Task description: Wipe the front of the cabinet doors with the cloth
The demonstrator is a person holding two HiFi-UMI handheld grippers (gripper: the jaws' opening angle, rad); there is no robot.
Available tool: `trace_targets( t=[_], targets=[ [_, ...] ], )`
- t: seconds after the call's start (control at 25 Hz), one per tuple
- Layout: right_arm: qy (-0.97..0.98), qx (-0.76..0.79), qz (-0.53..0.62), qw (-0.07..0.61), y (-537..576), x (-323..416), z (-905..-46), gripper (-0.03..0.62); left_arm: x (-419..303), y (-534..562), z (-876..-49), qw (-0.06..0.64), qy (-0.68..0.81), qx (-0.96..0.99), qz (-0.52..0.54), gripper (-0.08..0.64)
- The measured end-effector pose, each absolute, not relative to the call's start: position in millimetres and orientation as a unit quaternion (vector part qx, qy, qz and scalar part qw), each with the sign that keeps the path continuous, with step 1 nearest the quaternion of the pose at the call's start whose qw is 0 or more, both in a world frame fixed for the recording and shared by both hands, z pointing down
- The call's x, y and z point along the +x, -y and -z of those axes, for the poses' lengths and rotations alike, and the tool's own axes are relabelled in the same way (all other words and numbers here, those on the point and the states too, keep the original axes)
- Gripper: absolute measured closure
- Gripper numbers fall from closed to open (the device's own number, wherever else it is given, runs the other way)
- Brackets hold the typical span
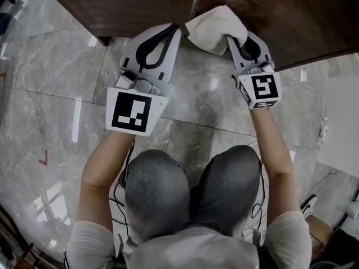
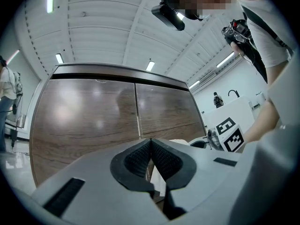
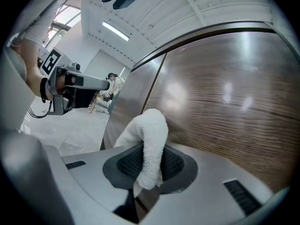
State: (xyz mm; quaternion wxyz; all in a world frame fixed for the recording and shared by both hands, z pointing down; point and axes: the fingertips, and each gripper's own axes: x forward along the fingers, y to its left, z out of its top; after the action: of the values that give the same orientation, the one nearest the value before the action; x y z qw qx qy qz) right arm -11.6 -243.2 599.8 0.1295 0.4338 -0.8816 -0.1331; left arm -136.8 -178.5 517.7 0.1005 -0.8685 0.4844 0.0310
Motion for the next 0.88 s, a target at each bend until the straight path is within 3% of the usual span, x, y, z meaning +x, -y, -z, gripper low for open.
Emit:
trace_targets(
  t=[0.88],
  targets=[
    [0.859,0.484,0.115,0.119,227.6,129.6,-610.3,0.512,-42.0,185.2,-525.4,0.111,-0.455,-0.883,0.002,0.541]
  ],
)
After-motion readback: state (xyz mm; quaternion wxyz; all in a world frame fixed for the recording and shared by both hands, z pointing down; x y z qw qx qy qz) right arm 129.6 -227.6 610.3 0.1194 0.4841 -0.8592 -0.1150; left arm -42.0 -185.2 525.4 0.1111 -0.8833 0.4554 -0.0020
